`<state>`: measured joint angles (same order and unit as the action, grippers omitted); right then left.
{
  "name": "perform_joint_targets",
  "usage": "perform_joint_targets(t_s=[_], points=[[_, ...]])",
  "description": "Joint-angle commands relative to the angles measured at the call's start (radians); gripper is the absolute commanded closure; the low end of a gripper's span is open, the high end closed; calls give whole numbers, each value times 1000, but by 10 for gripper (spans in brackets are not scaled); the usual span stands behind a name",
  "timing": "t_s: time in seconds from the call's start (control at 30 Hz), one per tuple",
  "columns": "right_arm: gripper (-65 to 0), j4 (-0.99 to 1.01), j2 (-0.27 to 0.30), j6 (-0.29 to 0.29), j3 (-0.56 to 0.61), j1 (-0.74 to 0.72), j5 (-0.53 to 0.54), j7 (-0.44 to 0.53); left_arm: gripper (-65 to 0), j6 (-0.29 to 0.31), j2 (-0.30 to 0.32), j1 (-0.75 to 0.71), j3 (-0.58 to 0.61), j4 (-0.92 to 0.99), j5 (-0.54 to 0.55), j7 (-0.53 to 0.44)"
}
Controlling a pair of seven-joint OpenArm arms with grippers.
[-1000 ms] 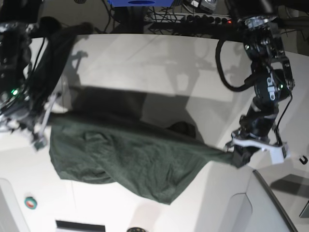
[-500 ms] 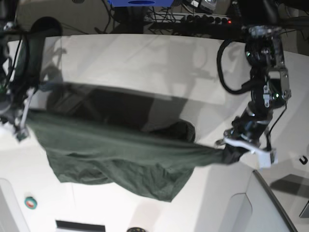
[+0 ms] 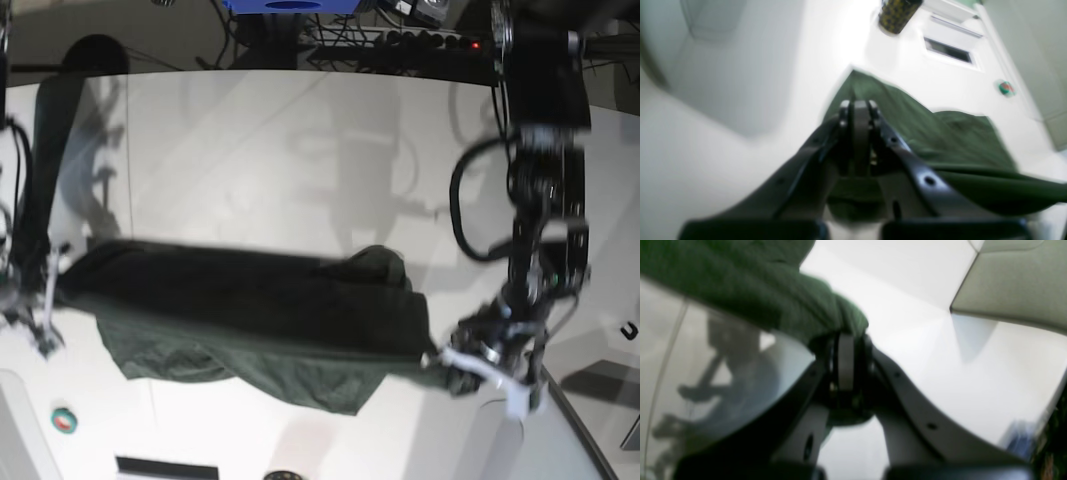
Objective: Layout the t-shirt on the table in an organized manner, then fold the t-shirt properly
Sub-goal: 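Lift the shirt with both grippers and shake it out flat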
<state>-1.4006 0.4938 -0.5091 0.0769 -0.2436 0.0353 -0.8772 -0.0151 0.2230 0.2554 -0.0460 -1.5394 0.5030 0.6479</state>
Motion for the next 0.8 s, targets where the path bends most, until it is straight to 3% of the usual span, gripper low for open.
perform_joint_targets(t_s=[0.0,0.1,0.23,0.33,0.4,0.53,0.63,0.77], points=[[-2,50,24,0,7,-110,-41,26,0,-15,-17,71,1,35,-48,-35],[-2,211,27,-39,28,-345,-94,97,0,-15,-96,236,-19,132,-128,-67],[-2,212,27,-102,24,-564,-275,123,0,-15,-153,434,-12,149,-197,-53],[-2,143,22,-182,21,-639,-380,120,0,-15,-188,529,-27,152,-249,0],[-2,74,19,-189,21,-627,-433,91,0,-15,-196,520,-27,126,-264,0],[-3,-84,26,-189,19,-434,-444,-15,0,-15,-196,356,-25,12,-232,0],[-3,-233,18,-189,-81,-196,-447,-60,0,-15,-193,180,-25,-149,-205,3],[-3,-363,-56,-189,-190,114,-447,-90,0,-15,-121,-90,-53,-310,-198,2]])
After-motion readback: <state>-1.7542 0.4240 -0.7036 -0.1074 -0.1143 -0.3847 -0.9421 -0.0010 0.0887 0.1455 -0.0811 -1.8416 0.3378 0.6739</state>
